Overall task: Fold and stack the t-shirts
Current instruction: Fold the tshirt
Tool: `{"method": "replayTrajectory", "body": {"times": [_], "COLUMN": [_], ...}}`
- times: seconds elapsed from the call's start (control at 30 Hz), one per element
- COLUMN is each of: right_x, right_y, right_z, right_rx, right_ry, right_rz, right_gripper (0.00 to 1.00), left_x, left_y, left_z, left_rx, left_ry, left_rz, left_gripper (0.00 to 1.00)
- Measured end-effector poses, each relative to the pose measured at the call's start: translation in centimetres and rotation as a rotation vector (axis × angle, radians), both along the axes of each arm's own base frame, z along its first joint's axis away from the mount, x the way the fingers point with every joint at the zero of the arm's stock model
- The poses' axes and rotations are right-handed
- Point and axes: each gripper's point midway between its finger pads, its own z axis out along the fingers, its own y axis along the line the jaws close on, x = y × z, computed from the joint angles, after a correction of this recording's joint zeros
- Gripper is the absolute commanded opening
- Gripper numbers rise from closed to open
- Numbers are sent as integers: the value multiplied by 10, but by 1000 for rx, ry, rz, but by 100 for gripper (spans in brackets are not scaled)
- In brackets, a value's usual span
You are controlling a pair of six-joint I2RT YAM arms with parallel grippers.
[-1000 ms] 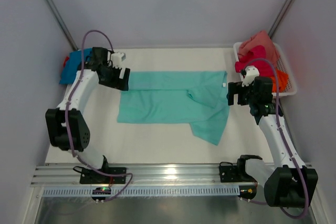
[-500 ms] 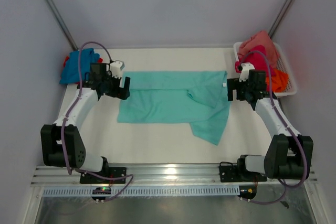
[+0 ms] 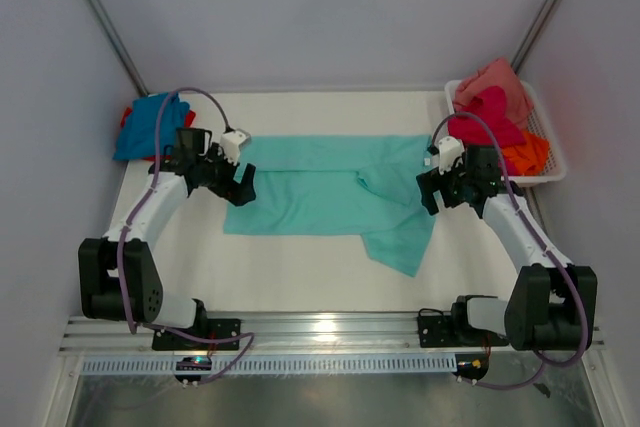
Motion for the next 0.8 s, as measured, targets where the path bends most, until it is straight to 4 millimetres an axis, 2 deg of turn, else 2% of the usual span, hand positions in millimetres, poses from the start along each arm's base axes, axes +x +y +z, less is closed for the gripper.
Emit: {"method": "replayTrajectory", "body": {"times": [0.13,0.23,0.37,0.47,0.63,0.8], "right_x": [-18,-38,-61,-67,-83,-86], "right_y": [5,9,15,24,43,42], "right_z": [-11,-27,-46,-49,-62,-65], "right_rx": [-75,-148,-204,-248,-285,-299], "right_ry": [13,39,103,105,118,137], "right_rz": [120,238,364,445,563,569], "right_gripper": [99,99,99,99,99,99], "left_x": [-21,-31,-41,-52,-74,-75], "left_y": [4,15,33,47,55,68], "left_z": [-12,-19,-23,-30,-51,-59], "left_rx": [70,162,296,409,497,576], "left_ry": [40,48,17,-6,17,13], "left_rz": [-110,-163,-211,-242,-305,-323], "left_gripper": [91,95,94,94,94,92]}}
